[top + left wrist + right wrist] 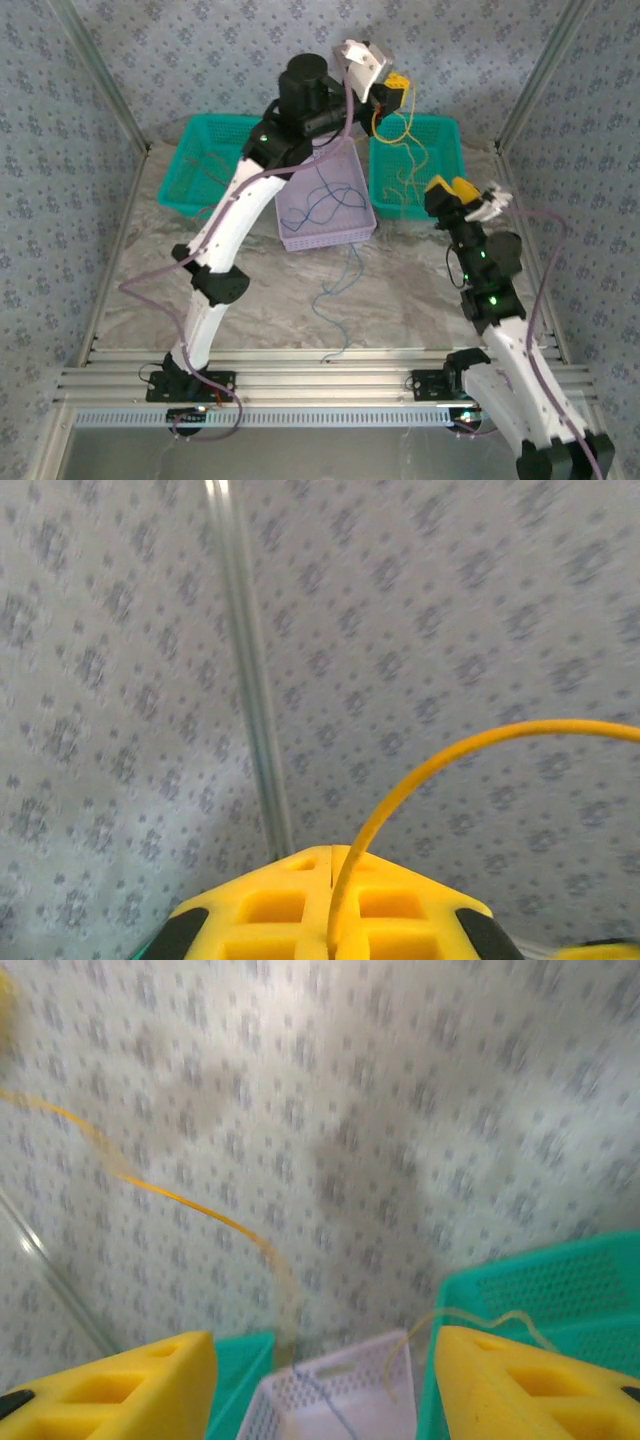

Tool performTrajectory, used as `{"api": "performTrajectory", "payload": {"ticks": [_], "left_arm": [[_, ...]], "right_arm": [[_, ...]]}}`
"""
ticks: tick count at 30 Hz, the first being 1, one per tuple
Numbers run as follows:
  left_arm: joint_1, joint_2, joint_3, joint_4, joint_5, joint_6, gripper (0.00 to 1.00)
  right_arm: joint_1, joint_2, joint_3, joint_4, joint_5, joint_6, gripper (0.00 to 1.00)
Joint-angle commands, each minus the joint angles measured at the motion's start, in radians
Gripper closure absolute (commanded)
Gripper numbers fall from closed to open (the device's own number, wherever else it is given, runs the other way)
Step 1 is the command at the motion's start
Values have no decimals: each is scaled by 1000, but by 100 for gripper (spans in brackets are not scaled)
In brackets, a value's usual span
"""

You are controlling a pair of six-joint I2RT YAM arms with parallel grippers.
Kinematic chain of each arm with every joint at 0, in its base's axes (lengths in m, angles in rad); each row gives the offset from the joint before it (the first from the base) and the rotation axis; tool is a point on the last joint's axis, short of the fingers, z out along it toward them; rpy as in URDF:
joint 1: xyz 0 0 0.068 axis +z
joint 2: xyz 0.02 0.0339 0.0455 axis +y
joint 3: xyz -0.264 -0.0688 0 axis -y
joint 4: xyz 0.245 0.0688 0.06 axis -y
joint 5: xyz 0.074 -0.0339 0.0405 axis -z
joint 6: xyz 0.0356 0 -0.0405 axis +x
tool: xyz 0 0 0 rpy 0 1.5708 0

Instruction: Untangle the cables

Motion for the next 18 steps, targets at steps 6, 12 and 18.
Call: {"api": "performTrajectory", "payload": {"ticks": [6,12,18], "left_arm": [[24,209,22,327,-96,-87,100],[25,318,33,327,-192,-89,100],[37,431,17,327,-243,-112,100]], "right_arm": [[15,-286,-20,-252,190,-78,39],[17,-365,-14,-359,151,-69,39],[17,-364,-38,-375,91,-65,39]]}}
